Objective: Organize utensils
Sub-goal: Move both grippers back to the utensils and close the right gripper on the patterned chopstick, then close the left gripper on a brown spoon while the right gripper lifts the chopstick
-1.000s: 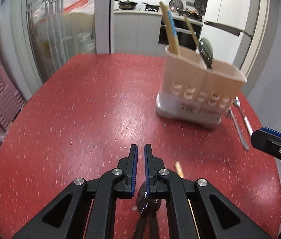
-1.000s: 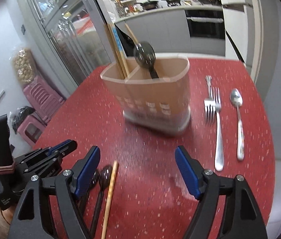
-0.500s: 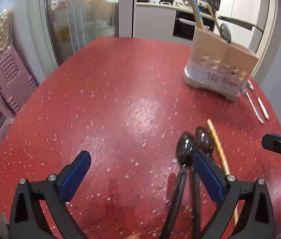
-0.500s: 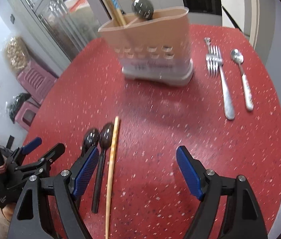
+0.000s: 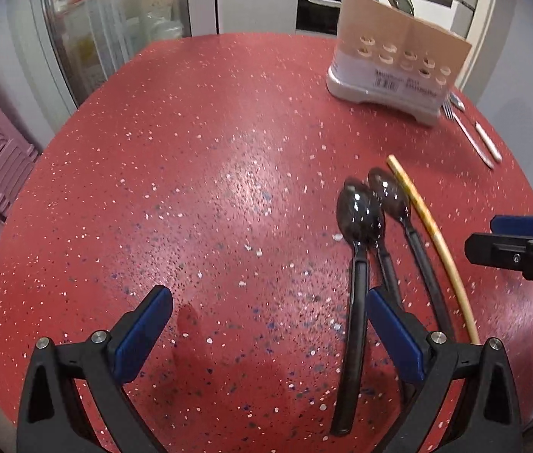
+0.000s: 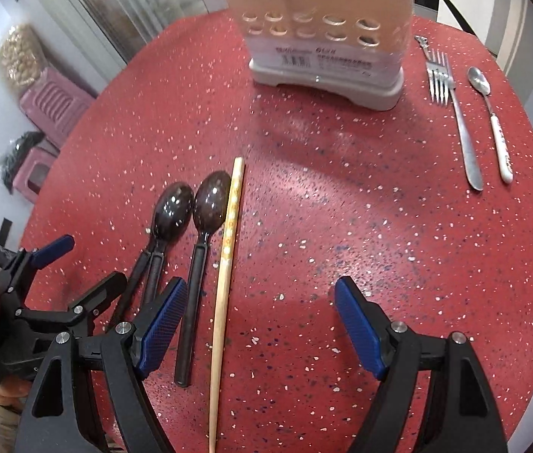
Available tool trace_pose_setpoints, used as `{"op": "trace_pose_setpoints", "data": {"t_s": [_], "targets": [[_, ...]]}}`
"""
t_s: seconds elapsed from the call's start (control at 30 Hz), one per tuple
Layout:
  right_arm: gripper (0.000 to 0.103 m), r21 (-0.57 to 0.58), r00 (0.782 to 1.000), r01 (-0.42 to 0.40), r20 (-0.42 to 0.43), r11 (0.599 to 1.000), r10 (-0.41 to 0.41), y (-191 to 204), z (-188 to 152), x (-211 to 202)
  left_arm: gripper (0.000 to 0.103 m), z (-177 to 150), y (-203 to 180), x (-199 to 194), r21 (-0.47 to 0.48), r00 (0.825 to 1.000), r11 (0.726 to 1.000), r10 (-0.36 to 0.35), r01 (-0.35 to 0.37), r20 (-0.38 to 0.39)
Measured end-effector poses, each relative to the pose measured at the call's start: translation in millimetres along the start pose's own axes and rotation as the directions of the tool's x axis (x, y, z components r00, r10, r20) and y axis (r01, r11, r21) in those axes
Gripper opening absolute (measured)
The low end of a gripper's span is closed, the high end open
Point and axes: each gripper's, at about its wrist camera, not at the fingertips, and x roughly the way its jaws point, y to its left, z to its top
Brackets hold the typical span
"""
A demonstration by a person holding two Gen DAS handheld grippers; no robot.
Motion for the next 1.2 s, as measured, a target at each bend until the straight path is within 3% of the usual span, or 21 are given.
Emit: {"op": "trace_pose_setpoints", "data": {"t_s": [0.1,0.4,0.7,0.87,0.93,1.0,1.2], "targets": [[0.081,-0.018,1.000,0.011,-0.019,1.000,-0.012,5.4,1.1,4.7,0.103,-4.8,-1.6,2.5,0.014,1.000,1.000,-0.003,0.004,-0.013],[0.057,-0.073,0.996,0.066,-0.051,0.995,-0.070,23.7,9.6,20.8,0.103,-5.0,-5.6,5.9,0.037,1.000,0.999,0.000,0.001,-0.025],[0.051,-0.188,0.981,0.169,-0.060,0.968,-0.183,51.9,16.0,33.0,0.103,0.1,-6.5,9.3,0.057,0.999,0.998,0.004,-0.002,-0.032],[0.038,-0.207,0.982,0.160,-0.062,0.965,-0.176,58.5,17.5,34.2,0.103,8.8,-9.7,13.1,0.068,0.999,0.998,-0.002,0.006,-0.050],[0.021,-0.209,0.984,0.154,-0.060,0.966,-0.170,49.7,16.4,32.7,0.103,13.5,-13.2,13.7,0.081,0.998,0.996,-0.021,0.026,-0.059],[0.012,-0.205,0.985,0.145,-0.059,0.968,-0.160,45.2,16.4,30.4,0.103,18.6,-18.7,14.5,0.103,0.998,0.994,-0.021,0.028,-0.067],[0.008,-0.160,0.995,0.077,-0.058,0.984,-0.087,29.2,18.9,26.1,0.092,32.3,-34.0,18.2,0.160,0.993,0.985,-0.054,0.071,-0.105]]}}
